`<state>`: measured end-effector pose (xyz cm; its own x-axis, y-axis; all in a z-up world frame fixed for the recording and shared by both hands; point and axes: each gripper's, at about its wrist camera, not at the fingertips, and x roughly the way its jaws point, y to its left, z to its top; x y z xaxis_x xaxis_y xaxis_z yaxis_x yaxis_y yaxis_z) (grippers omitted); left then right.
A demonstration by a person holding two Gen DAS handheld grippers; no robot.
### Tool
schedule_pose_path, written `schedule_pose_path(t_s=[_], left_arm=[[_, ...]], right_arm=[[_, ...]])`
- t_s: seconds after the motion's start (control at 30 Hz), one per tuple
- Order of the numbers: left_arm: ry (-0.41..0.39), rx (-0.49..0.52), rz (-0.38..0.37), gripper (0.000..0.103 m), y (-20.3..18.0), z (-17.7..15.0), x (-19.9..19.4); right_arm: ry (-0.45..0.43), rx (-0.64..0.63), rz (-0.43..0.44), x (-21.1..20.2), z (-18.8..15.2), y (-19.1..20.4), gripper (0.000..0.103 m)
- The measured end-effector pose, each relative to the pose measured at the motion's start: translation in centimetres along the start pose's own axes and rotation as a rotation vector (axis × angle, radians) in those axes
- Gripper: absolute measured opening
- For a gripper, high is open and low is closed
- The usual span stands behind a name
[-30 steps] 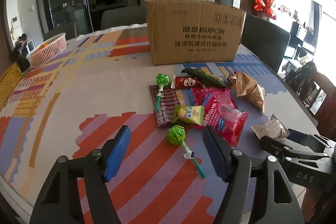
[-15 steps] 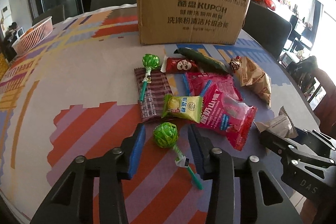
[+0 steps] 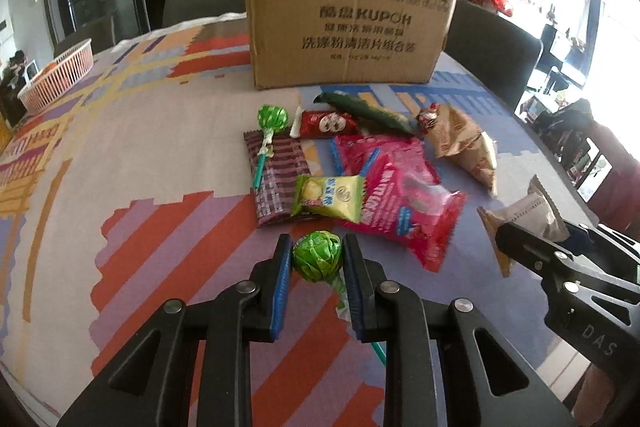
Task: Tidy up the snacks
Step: 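Carry the white pack and green lollipop with both grippers into the cardboard box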
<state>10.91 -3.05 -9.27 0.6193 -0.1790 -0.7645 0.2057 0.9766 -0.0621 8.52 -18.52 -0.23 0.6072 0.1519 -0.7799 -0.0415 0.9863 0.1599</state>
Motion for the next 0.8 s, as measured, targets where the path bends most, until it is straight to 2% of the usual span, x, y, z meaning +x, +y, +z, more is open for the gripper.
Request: schedule_pose_path(t_s=[0.4, 0.6, 0.8], left_arm=[[-0.089, 0.012, -0.025, 0.026, -0.4, 2.7, -3.7], [-0.168, 0.054, 0.024, 0.025, -0.3, 5.7, -5.1], [-0.237, 0.084, 0.030, 0.026, -0.1, 9.3, -6.3]], right_arm=[[-0.109, -0.048, 0.023, -3.0, 2.1, 1.0, 0.043], [-0.172, -0.087, 0.015, -3.6, 4.8, 1.3, 0.043], [-0.228, -0.110, 0.017, -4.2, 8.6, 1.6, 0.043]])
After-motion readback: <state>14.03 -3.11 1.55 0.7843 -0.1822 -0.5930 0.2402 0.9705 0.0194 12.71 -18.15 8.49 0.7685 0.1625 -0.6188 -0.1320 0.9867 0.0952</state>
